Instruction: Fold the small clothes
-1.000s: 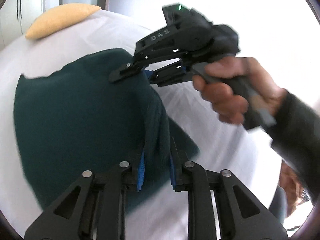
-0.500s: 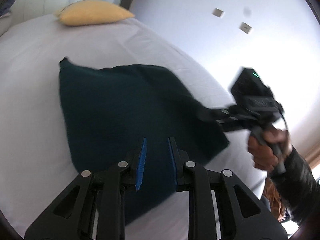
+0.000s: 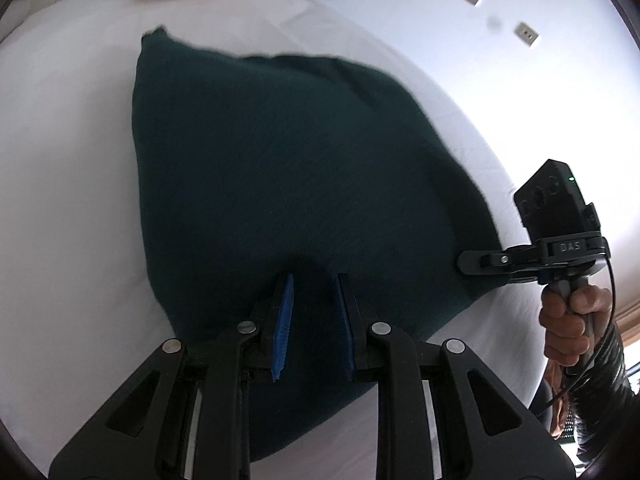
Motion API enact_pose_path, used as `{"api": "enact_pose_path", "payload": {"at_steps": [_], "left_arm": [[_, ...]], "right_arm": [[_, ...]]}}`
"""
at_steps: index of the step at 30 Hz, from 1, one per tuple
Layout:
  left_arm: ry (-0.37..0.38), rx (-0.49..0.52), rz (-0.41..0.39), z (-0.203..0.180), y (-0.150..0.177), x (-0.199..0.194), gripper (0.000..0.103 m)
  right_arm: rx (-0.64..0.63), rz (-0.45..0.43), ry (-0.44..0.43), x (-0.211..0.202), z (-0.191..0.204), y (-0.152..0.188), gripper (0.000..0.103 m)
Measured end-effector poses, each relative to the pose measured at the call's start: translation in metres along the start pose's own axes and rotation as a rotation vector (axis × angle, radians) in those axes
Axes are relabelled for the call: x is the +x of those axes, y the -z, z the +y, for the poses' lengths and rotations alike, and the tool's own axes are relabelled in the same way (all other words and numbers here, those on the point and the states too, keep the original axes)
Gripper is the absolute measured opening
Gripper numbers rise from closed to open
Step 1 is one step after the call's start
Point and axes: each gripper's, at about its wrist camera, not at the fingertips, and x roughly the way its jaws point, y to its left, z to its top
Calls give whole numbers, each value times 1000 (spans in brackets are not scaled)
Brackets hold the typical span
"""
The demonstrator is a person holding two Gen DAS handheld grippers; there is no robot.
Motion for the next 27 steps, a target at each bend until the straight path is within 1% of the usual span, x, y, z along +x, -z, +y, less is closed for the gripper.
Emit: {"api": "enact_pose_path", "payload": {"at_steps": [3,5,7,9,11,12,13,15,16,17,18,19,20,21,22,24,25,27], "left_arm": [[-17,12,17,9,-4,0,20],[-35,24,21,15,-1,-5,20],[-38,22,19,27,1,-8,20],[-28,8,15,38,4,-11,20],[-33,4,7,47,6,-14,20],[-45,14,5,51,7,-14,20],[-64,27,2,52,8,-16,20],[-85,42,2,58,10,-16,20],[-87,44,3,61,10,-18,20],[-84,40,5,64,11,-19,20],[-78,32,7,69,10,-21,20],[-76,29,8,69,15,-23,20],[-78,30,9,69,16,-24,20],[-81,32,11,69,14,-22,20],[-86,34,12,54,10,-12,20],[-90,32,13,57,10,-13,20],[-89,27,11,58,10,-14,20],[-86,16,6,58,12,-17,20]], "right_arm": [[22,7,-4,2,-7,-5,10],[5,25,23,6,-6,-9,9],[-10,28,47,5,-4,-9,9],[-43,13,77,2,4,-11,10],[-44,3,88,6,15,-14,11],[-41,-4,92,4,16,-12,14],[-44,-10,99,4,19,-12,15],[-67,-51,146,-10,29,-10,18],[-73,-70,156,-16,32,-11,18],[-76,-114,164,-29,37,-13,21],[-84,-173,173,-43,44,-15,26],[-104,-220,193,-53,52,-17,26],[-122,-241,202,-58,58,-18,26],[-151,-242,195,-58,69,-21,26],[-168,-230,188,-54,75,-22,26],[-229,-180,196,-34,92,-24,26],[-265,-146,207,-16,101,-26,26],[-294,-126,221,5,106,-29,26]]}}
